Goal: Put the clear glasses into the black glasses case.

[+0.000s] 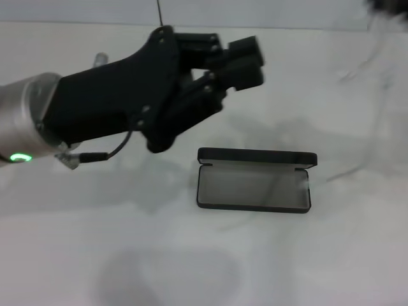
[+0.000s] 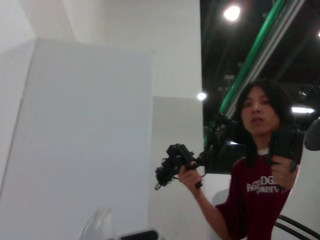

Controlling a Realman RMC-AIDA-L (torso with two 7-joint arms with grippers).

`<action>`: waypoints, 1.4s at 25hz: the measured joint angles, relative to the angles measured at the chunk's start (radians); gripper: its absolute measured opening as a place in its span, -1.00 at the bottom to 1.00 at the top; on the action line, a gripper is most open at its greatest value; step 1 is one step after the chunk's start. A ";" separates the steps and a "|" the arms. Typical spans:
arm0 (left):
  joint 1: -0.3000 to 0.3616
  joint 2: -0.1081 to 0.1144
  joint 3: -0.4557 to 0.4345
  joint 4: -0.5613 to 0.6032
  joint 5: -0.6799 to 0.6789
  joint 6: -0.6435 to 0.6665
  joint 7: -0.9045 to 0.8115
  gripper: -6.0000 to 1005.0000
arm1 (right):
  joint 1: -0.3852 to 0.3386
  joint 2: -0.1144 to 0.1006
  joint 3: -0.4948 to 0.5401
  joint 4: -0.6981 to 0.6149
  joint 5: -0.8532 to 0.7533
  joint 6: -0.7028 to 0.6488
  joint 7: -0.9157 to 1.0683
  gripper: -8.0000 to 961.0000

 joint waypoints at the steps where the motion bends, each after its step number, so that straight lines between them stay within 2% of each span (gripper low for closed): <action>1: 0.006 0.002 -0.002 -0.002 0.001 0.001 0.000 -0.76 | -0.003 -0.006 0.017 0.017 0.028 -0.021 0.000 -0.83; 5: 0.013 -0.001 0.005 -0.007 0.044 0.014 0.000 -0.77 | -0.014 -0.054 0.076 0.150 0.214 -0.129 -0.003 -0.83; 8: 0.006 -0.006 0.037 -0.012 0.071 0.035 0.001 -0.77 | -0.022 -0.066 0.077 0.200 0.303 -0.140 -0.014 -0.83; 14: -0.061 -0.015 0.243 -0.053 -0.023 0.037 0.040 -0.77 | -0.021 -0.046 0.077 0.242 0.351 -0.124 -0.065 -0.83; 18: -0.099 -0.017 0.322 -0.081 -0.110 0.034 0.062 -0.77 | 0.004 -0.024 0.049 0.300 0.332 -0.069 -0.146 -0.83; 22: -0.102 -0.019 0.332 -0.085 -0.170 0.029 0.070 -0.77 | 0.029 0.011 -0.043 0.333 0.330 -0.004 -0.234 -0.83; 25: -0.102 -0.020 0.333 -0.086 -0.193 0.005 0.076 -0.78 | 0.047 0.029 -0.128 0.348 0.333 0.038 -0.274 -0.83; 30: -0.087 -0.018 0.330 -0.088 -0.215 -0.023 0.087 -0.80 | 0.093 0.027 -0.186 0.418 0.333 0.047 -0.303 -0.83; 35: -0.068 -0.016 0.312 -0.089 -0.230 -0.033 0.096 -0.82 | 0.095 0.026 -0.199 0.421 0.331 0.055 -0.306 -0.83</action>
